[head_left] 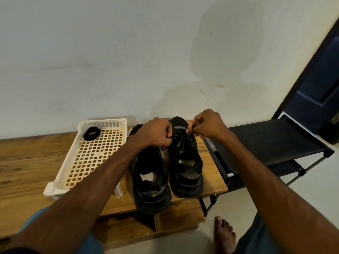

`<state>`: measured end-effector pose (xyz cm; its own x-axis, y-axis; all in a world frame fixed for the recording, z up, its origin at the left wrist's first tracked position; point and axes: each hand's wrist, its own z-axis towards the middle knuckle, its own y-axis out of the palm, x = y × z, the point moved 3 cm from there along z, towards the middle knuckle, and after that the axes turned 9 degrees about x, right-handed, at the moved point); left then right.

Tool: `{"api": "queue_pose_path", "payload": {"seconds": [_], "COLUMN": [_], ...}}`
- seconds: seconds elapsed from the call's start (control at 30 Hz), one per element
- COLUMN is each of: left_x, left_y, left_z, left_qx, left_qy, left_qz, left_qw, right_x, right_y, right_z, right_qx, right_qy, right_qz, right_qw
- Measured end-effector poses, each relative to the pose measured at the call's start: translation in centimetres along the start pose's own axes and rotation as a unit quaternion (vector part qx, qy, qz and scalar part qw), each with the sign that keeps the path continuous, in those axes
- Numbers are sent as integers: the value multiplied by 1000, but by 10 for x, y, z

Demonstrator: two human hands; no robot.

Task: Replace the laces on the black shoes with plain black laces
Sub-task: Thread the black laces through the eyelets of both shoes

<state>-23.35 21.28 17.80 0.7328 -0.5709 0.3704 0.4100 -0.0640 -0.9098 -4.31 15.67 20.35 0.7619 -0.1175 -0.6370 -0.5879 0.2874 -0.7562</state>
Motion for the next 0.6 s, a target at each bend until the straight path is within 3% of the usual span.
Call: {"api": "queue_pose_path", "payload": {"seconds": [0.17,0.27,0.43,0.6], "left_x": [4,7,19,20], "left_y": [-24,-29,-6,0], "left_z": [9,17,27,34], "left_qx": [103,110,100,115], "left_qy": [46,62,-6,-118], "left_qz": [-39,-99,-160,-102], "left_qw": [993,987,982,981], "right_x": [-2,-9,-9,-2], "right_y": [-9,-4,11,20], "right_z": [3,2,4,5], "right_qx": [18,-14,-10,46], "right_qy": [-52,-83,-109,-53], "right_qz": [51,53,1,21], "right_qw": [997,995,994,997]}}
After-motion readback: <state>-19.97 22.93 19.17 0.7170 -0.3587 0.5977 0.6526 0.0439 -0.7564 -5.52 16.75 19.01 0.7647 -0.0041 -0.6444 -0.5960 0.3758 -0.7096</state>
